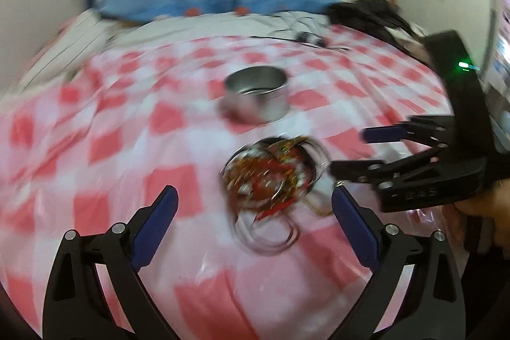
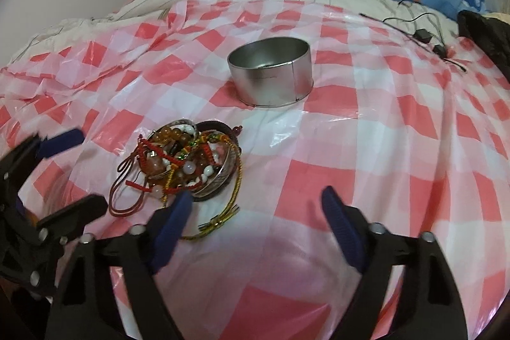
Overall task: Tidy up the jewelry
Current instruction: 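Grasp the red cord with the left gripper while the right gripper grasps the gold chain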
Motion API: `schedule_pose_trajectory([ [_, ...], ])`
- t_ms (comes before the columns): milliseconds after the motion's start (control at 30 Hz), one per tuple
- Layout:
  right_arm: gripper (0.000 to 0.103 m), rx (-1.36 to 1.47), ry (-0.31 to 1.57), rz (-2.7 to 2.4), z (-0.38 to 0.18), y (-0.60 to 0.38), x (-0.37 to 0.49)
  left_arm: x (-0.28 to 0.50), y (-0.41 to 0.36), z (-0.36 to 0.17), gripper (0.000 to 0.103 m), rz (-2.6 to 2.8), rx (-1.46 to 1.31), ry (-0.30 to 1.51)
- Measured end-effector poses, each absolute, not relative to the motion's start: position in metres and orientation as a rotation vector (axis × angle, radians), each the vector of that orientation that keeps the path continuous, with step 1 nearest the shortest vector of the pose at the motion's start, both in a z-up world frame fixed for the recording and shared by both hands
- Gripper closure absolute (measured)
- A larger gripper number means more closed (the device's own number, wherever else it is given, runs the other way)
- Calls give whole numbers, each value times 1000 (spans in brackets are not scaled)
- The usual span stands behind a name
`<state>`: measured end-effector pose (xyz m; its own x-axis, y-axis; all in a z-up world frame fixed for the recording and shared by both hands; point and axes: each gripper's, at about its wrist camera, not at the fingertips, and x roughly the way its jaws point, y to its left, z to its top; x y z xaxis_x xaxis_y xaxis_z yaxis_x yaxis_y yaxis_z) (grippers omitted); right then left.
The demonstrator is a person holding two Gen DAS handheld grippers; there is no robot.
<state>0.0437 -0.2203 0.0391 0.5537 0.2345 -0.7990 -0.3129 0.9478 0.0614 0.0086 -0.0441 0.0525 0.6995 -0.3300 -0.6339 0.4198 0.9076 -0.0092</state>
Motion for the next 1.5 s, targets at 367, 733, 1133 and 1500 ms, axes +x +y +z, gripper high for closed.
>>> schedule_pose_trajectory([
  [367, 44, -54, 953, 413, 31, -217, 56, 53, -65, 42, 59, -593, 380, 751],
  [733, 99, 25, 925, 487, 38, -217, 48, 53, -38, 67, 100, -663, 136, 726],
  [1133, 100, 283, 747, 614, 76, -249, 37, 53, -26, 82, 100, -674, 45, 676],
  [1500, 44, 111, 895, 475, 48, -231, 54, 55, -30, 82, 100, -658, 63, 680],
])
